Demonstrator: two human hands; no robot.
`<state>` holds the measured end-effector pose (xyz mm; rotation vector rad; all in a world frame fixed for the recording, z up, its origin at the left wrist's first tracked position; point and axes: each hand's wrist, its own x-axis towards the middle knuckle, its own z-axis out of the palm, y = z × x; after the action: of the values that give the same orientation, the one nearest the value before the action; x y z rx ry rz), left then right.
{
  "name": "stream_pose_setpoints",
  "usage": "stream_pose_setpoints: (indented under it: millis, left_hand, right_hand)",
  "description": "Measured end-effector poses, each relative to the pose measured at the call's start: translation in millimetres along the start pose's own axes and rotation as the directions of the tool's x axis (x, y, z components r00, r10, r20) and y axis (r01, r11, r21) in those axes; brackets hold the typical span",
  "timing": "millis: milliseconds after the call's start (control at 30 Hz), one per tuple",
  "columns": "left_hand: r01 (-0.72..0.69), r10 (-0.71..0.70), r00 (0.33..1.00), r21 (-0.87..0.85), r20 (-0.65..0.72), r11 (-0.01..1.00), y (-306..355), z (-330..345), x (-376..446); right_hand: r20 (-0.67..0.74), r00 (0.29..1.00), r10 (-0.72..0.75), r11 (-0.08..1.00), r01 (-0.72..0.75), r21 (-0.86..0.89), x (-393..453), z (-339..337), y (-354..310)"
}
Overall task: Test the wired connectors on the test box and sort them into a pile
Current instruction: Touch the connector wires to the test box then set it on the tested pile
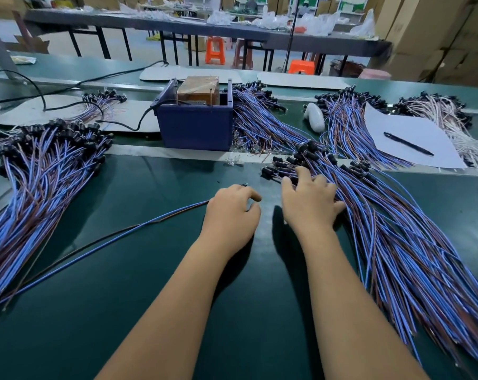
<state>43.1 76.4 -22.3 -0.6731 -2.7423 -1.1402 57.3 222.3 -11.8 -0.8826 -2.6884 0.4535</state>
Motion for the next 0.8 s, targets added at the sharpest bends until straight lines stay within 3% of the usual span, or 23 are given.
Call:
stream_pose_setpoints:
  millis: [133,267,367,467,633,700,800]
  left_hand:
    - [0.009,-0.009,1.000,-0.025,-0.021,1.000,-3.9,-2.4,2.8]
    - [0.008,-0.015,0.982,-0.042,-0.187,0.999,-10.2,-15.3,2.0]
    - [0.110,-0.091,0.956,0.053,-0.281,0.993,-20.7,-24.7,1.1]
    - [0.199,-0.157,0.950,0.133,-0.268,0.971,-27.5,-25.8,0.8]
    - [0.205,-0.154,0.962,0.220,-0.226,0.954,-24.6,-21.4,2.2]
    - [0.189,-0.130,0.966,0.266,-0.226,0.945,-25.6,-19.9,2.9]
    - [0.191,-0.110,0.940,0.232,-0.322,0.954,-24.5,-19.5,4.6]
  right_hand:
    - [0.059,0.998,-0.026,0.999,0.024,0.025,10.5,-3.3,22.1]
    - [0.057,0.995,-0.083,0.997,0.082,0.014,17.4,-10.2,37.2]
    - [0.040,0.993,-0.109,0.993,0.111,-0.040,23.4,-15.6,49.3]
    - [0.030,0.996,-0.087,0.992,0.089,-0.085,29.9,-19.6,57.9]
    - [0.016,0.999,0.048,0.986,-0.045,-0.162,27.0,-21.3,36.6]
    - [-0.079,0.996,0.028,0.994,-0.036,-0.103,18.9,-18.0,13.4]
    - [-0.092,0.981,-0.170,0.960,0.186,0.209,2.4,-4.0,-27.1]
